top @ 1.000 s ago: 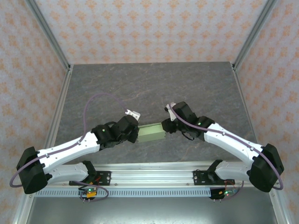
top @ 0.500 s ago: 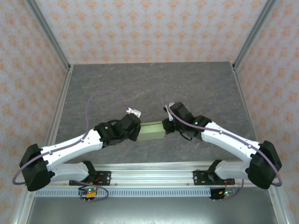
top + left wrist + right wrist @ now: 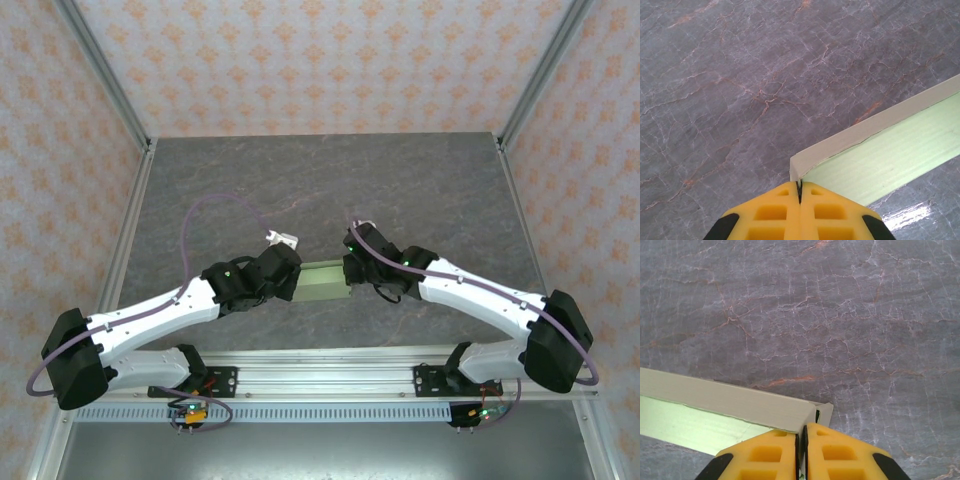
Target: Fold the paper box
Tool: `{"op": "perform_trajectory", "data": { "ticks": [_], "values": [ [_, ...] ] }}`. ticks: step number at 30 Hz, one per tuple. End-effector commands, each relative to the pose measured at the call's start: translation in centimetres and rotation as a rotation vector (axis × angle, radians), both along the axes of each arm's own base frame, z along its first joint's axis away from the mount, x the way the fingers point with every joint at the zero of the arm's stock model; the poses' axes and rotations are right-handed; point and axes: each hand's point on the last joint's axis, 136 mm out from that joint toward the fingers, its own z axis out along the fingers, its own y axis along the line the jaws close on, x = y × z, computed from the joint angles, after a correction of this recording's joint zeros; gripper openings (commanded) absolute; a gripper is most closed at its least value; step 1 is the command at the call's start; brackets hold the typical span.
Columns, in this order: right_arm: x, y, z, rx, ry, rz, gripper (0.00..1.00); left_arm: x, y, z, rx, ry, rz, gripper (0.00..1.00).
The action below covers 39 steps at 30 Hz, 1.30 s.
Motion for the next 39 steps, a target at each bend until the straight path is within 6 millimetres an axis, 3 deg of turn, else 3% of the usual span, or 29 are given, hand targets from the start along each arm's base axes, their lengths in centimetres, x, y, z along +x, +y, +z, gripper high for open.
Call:
{"op": "perform_trajectory", "data": {
  "ticks": [1,12,19,26,39],
  "values": [
    [0.3,1.2,1.2,0.086,0.011,-0.069,0.13,0.4,-0.7,1.0,-0.051,-0.035,0.019,0.00],
    [0.0,1.8,-0.8,0.107,0.111,-0.152,0.13,0.7,-0.6,1.3,-0.064,-0.053,0.041,0.00],
    [-0.2,1.3,0.9,0.105,0.102,-0.158,0.14,0.9,-0.6,1.3,-0.048,-0.055,0.035,0.00],
    [-0.2,2.2,2.0,0.122,0.115,-0.126,0.15,0.9,-0.1,1.3,-0.025,-0.065,0.041,0.00],
    [-0.9,0.4,-1.9,0.060,0.120,-0.147,0.15,0.9,-0.5,1.1,-0.061,-0.060,0.044,0.00]
  ]
}}
